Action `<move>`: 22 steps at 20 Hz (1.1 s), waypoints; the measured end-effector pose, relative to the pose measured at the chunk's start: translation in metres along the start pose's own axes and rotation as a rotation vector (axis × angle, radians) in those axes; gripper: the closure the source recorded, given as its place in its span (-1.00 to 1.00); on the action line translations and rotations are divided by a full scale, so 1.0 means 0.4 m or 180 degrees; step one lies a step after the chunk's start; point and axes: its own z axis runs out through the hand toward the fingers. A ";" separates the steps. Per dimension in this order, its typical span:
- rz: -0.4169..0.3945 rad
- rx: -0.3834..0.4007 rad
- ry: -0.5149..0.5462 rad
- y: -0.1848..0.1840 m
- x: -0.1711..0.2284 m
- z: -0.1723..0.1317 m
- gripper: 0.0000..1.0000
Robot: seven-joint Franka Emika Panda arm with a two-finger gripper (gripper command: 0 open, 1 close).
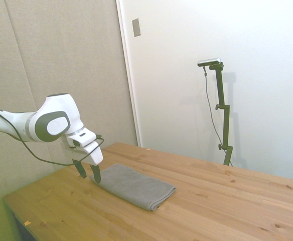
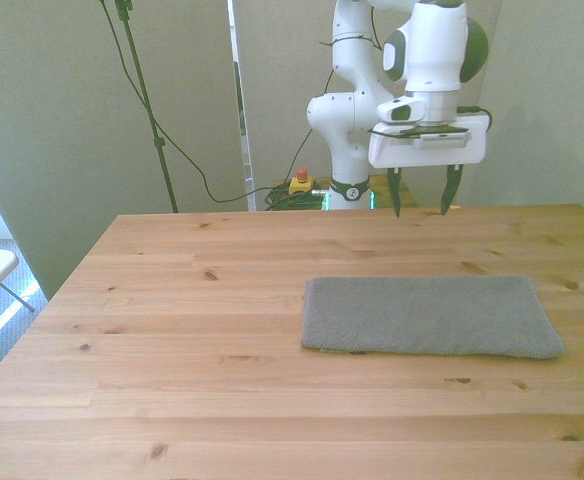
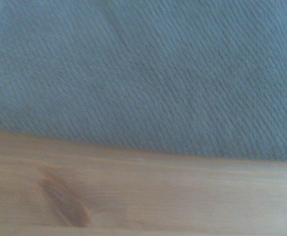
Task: Fold the towel
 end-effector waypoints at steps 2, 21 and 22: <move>0.0046 -0.0006 0.0071 -0.066 -0.005 -0.007 -1.00; 0.0309 -0.0936 0.0881 -0.603 -0.093 0.230 -1.00; 0.0319 -0.0952 0.0889 -0.612 -0.091 0.242 -1.00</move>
